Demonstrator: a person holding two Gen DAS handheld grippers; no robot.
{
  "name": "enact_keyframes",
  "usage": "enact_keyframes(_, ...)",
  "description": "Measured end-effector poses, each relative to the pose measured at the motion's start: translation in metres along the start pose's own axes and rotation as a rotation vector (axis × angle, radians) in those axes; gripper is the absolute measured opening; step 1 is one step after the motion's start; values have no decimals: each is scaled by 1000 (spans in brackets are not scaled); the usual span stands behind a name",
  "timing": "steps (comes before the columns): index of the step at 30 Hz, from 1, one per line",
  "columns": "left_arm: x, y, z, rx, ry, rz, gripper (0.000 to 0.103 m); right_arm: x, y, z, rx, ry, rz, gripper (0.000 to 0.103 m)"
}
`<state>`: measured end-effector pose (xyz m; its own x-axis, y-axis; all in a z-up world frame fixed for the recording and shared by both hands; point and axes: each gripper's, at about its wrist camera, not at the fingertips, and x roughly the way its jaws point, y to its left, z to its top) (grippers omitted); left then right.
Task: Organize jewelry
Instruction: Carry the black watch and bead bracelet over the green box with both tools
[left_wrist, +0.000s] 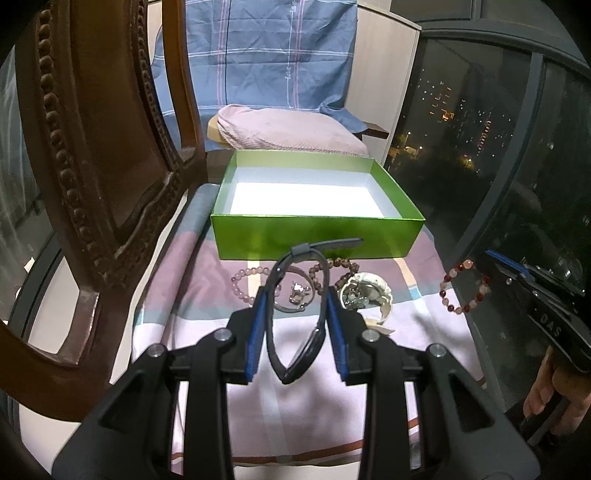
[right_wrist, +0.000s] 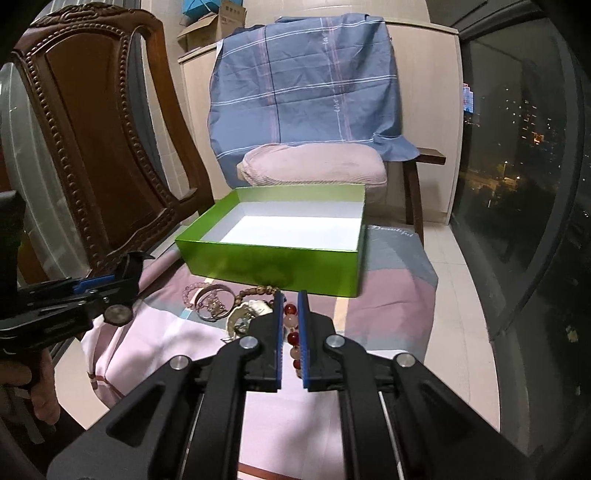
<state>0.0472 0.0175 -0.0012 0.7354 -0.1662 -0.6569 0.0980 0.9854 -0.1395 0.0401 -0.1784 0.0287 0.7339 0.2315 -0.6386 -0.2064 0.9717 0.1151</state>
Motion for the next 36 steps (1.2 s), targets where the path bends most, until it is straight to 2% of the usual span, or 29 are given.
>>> enact_keyframes(27, 2, 1, 2, 4, 6, 28, 31, 5, 3, -5, -8, 14, 4, 8)
enact_keyframes(36, 8, 2, 17, -7, -5, 34, 32, 2, 8, 11, -6, -5, 27, 8)
